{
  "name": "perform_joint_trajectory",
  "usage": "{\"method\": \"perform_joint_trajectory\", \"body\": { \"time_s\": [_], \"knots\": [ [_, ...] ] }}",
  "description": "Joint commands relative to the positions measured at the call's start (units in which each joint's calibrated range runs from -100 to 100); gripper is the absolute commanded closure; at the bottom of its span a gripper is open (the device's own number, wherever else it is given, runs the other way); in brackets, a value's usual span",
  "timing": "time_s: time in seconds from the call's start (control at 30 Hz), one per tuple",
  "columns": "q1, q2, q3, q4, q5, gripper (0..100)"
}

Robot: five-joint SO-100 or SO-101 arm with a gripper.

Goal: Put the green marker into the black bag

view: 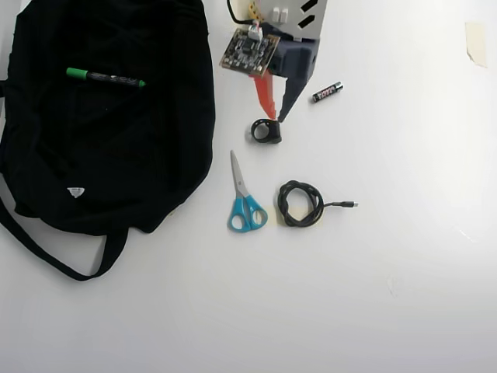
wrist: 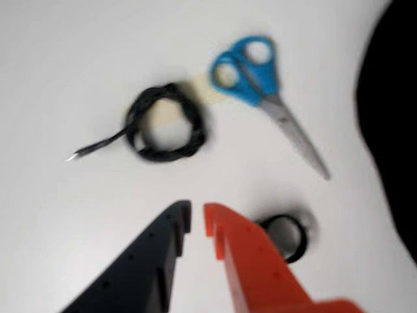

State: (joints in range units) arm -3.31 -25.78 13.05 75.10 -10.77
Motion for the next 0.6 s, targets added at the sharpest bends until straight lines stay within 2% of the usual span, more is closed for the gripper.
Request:
{"method": "perform_joint_trajectory", "body": {
  "time_s": [0.0, 0.3, 0.47, 0.57],
  "knots": [
    [-0.4, -7.3, 3.6, -0.9, 0.1, 98],
    [-3.1, -17.4, 17.2, -0.3, 0.8, 98],
    [-3.5, -25.7, 26.8, -0.5, 6.4, 98],
    [-3.3, -31.2, 32.6, -0.9, 7.3, 98]
  ]
}}
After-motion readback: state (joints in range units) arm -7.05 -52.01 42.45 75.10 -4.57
